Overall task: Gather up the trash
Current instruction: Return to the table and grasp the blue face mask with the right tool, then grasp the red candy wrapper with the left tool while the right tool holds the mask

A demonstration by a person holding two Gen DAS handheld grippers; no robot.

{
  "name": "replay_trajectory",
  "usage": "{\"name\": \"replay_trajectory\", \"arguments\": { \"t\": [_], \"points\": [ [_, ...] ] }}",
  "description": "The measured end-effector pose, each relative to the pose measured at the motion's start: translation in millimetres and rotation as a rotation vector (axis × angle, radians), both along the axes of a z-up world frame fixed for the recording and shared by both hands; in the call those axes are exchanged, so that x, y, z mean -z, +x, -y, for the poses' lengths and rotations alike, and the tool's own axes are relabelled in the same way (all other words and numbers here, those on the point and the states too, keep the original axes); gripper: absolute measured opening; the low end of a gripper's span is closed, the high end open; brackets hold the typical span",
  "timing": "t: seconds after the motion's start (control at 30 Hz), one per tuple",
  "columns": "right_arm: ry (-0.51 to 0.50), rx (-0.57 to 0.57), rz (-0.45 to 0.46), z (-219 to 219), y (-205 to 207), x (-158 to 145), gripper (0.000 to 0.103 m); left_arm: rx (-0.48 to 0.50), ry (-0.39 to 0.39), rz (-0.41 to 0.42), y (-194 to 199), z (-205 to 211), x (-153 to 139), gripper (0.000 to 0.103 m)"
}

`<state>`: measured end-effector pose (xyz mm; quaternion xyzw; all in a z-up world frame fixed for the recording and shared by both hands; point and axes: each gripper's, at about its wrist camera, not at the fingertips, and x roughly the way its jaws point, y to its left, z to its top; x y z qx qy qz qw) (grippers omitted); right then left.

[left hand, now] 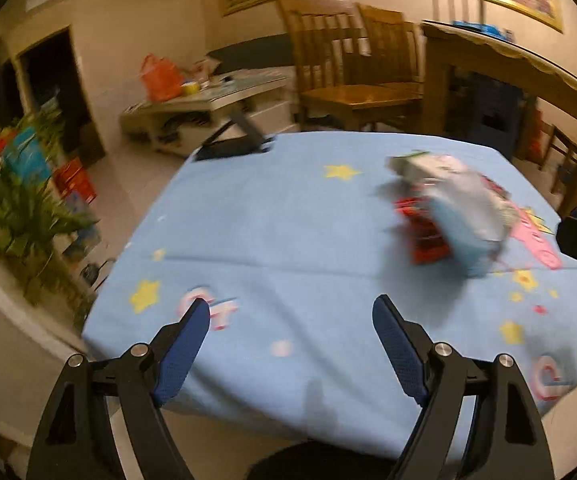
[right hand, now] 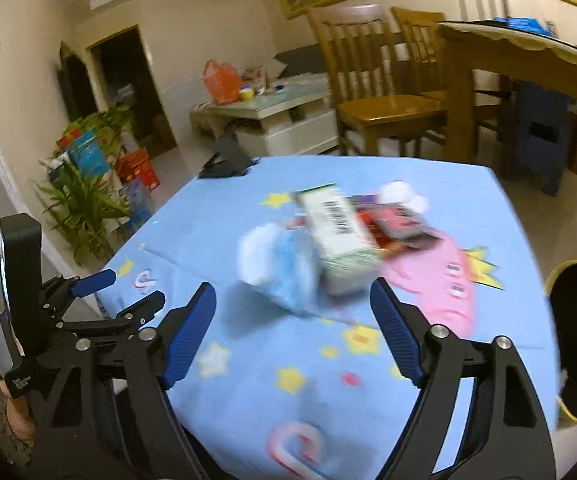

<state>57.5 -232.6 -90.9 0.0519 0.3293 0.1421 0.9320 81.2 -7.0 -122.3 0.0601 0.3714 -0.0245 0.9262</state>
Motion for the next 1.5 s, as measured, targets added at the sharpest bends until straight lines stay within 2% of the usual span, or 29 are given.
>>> {"name": "replay_trajectory", "arguments": {
  "t": [0.13, 0.23, 0.27, 0.3, 0.33, 0.37, 0.5, 0.6, 0.67, 0.77, 0.87, 1.03, 1.2, 1.3, 1.4, 1.43, 1.5],
  "points": [
    [-0.063, -0.003, -0.042, -35, 33, 13, 0.061, -0.020, -0.029, -0.013, 0, -19, 3, 0.081],
    [-0.108, 0.016, -0.089, -45, 51, 28, 0.048, -0.019, -0.041, -0.025, 2, -21, 6, 0.081],
    [-0.103, 0.009, -0.116, -47, 56, 33, 0.038, -0.018, -0.043, -0.028, 4, -24, 9, 0.081],
    [-0.094, -0.002, -0.131, -44, 56, 37, 0.020, -0.016, -0.047, -0.032, 3, -25, 10, 0.081],
    [-0.083, -0.015, -0.145, -44, 56, 39, 0.010, -0.013, -0.051, -0.034, 3, -25, 11, 0.081],
    [-0.062, -0.020, -0.153, -41, 54, 38, 0.007, -0.010, -0.055, -0.037, 5, -25, 12, 0.081],
    [0.074, -0.016, -0.108, -10, 30, 14, 0.006, 0.027, -0.089, -0.051, 8, -16, 13, 0.081],
    [0.211, -0.002, -0.080, 41, 8, -7, 0.006, 0.059, -0.094, -0.055, 9, -6, 15, 0.081],
    [0.340, 0.007, -0.077, 81, -5, -13, 0.006, 0.083, -0.091, -0.059, 10, 3, 16, 0.081],
    [0.442, 0.038, -0.060, 129, -23, -18, 0.006, 0.134, -0.098, -0.077, 11, 22, 17, 0.081],
    [0.460, 0.084, -0.010, 171, -43, -23, 0.006, 0.200, -0.088, -0.064, 19, 46, 11, 0.081],
    [0.580, 0.181, -0.001, 234, -60, -2, 0.006, 0.313, -0.102, -0.039, 45, 81, 1, 0.081],
    [0.570, 0.195, -0.003, 254, -67, -2, 0.006, 0.393, -0.106, -0.075, 77, 110, 9, 0.081],
    [0.572, 0.193, 0.002, 262, -70, -4, 0.006, 0.397, -0.064, -0.092, 88, 122, 21, 0.080],
    [0.580, 0.192, 0.002, 260, -67, -4, 0.006, 0.405, -0.062, -0.109, 92, 126, 26, 0.079],
    [0.579, 0.191, 0.003, 256, -65, -5, 0.006, 0.409, -0.059, -0.113, 92, 128, 27, 0.074],
    [0.582, 0.192, 0.004, 256, -65, -5, 0.006, 0.422, -0.066, -0.145, 96, 127, 32, 0.047]
  ]
}}
